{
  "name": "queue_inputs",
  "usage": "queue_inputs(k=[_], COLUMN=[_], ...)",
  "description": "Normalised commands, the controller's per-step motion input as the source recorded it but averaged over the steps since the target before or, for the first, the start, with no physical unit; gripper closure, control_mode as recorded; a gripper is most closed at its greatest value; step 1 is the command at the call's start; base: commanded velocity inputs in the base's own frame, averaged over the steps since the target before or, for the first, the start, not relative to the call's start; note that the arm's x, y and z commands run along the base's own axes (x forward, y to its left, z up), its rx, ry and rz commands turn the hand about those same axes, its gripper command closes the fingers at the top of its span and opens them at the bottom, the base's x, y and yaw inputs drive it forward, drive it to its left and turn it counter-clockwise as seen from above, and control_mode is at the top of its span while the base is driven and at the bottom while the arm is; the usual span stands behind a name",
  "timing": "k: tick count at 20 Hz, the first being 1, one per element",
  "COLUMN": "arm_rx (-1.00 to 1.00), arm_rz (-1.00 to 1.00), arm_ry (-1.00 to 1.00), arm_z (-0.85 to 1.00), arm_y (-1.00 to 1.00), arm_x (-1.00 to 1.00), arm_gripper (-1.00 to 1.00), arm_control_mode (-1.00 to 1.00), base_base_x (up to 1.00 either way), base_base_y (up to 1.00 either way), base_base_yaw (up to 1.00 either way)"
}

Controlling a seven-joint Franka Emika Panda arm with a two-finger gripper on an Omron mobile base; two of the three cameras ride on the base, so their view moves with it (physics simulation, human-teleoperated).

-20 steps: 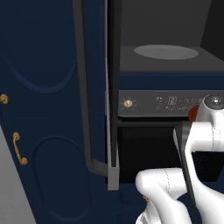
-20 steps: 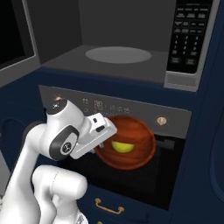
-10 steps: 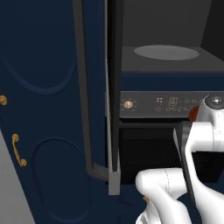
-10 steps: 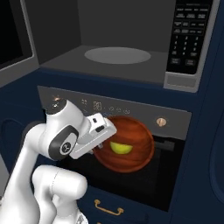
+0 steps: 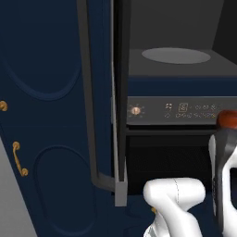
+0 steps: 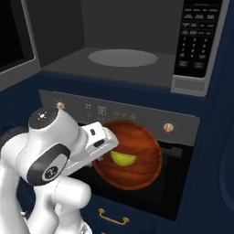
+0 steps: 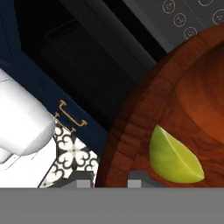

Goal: Pick the lemon wedge from the sink and place it in the bowl. Then pick the bowl and place it in the microwave. Then close the microwave door and press the start button.

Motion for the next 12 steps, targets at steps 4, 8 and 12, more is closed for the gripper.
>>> queue_inputs(k=[4, 8, 12], arm_rx=[-0.08, -0.13, -0.13], arm_rz=[0.06, 0.00, 0.04], arm_ry=[-0.10, -0.08, -0.06], arm_z=[0.40, 0.40, 0.57], arm_y=[0.34, 0.54, 0.43], arm_x=[-0.72, -0.44, -0.16], arm_gripper=[1.00, 1.00, 1.00], arm_control_mode=[-1.00, -1.00, -1.00], base_base_x=[0.00, 0.00, 0.00], base_base_y=[0.00, 0.00, 0.00], base_base_yaw=[0.00, 0.00, 0.00])
